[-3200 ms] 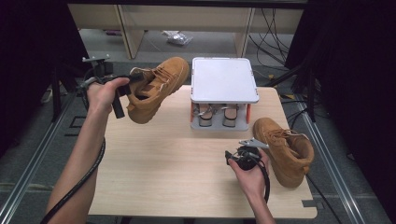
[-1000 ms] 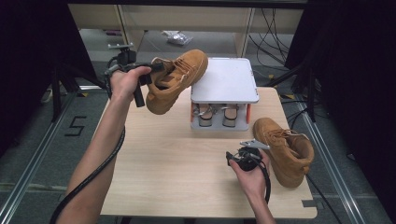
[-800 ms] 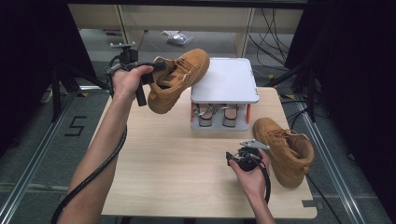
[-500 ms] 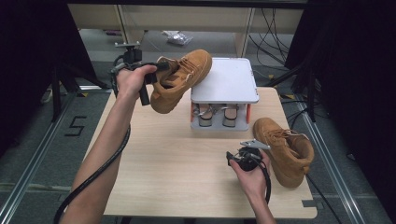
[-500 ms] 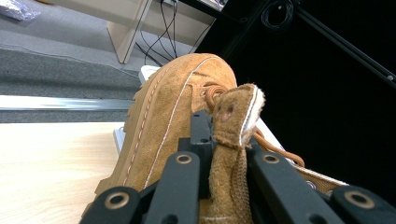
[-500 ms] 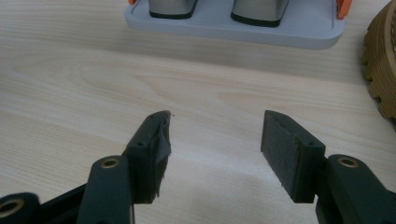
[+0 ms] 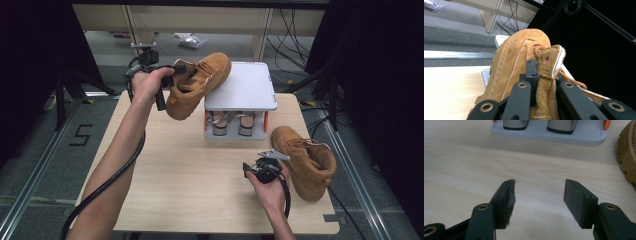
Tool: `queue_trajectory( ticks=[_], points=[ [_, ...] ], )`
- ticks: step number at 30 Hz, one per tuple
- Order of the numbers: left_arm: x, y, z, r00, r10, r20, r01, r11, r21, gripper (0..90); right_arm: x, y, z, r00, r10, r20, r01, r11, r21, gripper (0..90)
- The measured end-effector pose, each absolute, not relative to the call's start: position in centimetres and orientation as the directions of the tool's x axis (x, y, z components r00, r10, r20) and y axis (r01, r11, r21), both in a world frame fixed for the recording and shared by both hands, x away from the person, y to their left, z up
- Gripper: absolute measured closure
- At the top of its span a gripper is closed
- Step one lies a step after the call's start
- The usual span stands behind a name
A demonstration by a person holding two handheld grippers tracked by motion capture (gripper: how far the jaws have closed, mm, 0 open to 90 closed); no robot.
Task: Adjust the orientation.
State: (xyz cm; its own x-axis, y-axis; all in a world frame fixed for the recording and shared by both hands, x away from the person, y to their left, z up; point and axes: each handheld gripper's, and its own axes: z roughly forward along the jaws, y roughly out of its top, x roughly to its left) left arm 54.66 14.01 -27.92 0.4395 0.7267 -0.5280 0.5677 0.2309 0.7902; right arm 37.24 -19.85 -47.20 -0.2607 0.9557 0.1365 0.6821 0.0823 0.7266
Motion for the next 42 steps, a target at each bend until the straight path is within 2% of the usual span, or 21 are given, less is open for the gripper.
queue_trajectory(
  ticks=[22,24,26,35,36,38,42],
  points=[
    [55.5,12.5,-27.7,0.439,0.728,-0.527,0.577,0.221,0.786,83.7,37.3,-20.0,-47.4,-0.259,0.955,0.144,0.67,0.07,0.739,43.1],
    [55.5,12.4,-27.6,0.44,0.725,-0.529,0.578,0.222,0.785,83.6,37.2,-19.8,-47.4,-0.23,0.961,0.157,0.682,0.044,0.73,43.1],
    [55.5,12.4,-27.5,0.443,0.726,-0.526,0.575,0.22,0.788,83.6,37.3,-20.1,-47.4,-0.258,0.958,0.128,0.667,0.081,0.741,43.1],
    [55.6,12.3,-27.1,0.444,0.725,-0.527,0.574,0.222,0.788,83.6,37.2,-20.0,-47.4,-0.255,0.956,0.142,0.682,0.074,0.727,43.2],
    [55.6,12.3,-27.0,0.443,0.724,-0.528,0.572,0.225,0.789,83.6,37.0,-19.7,-47.2,-0.221,0.96,0.173,0.707,0.036,0.706,43.2],
    [55.6,12.2,-26.8,0.444,0.721,-0.533,0.573,0.229,0.787,83.6,37.3,-20.1,-47.4,-0.262,0.956,0.133,0.677,0.084,0.731,43.2],
    [55.6,11.7,-26.4,0.456,0.712,-0.535,0.572,0.226,0.789,83.6,37.2,-20.1,-47.4,-0.255,0.958,0.13,0.681,0.082,0.728,43.2]
  ],
)
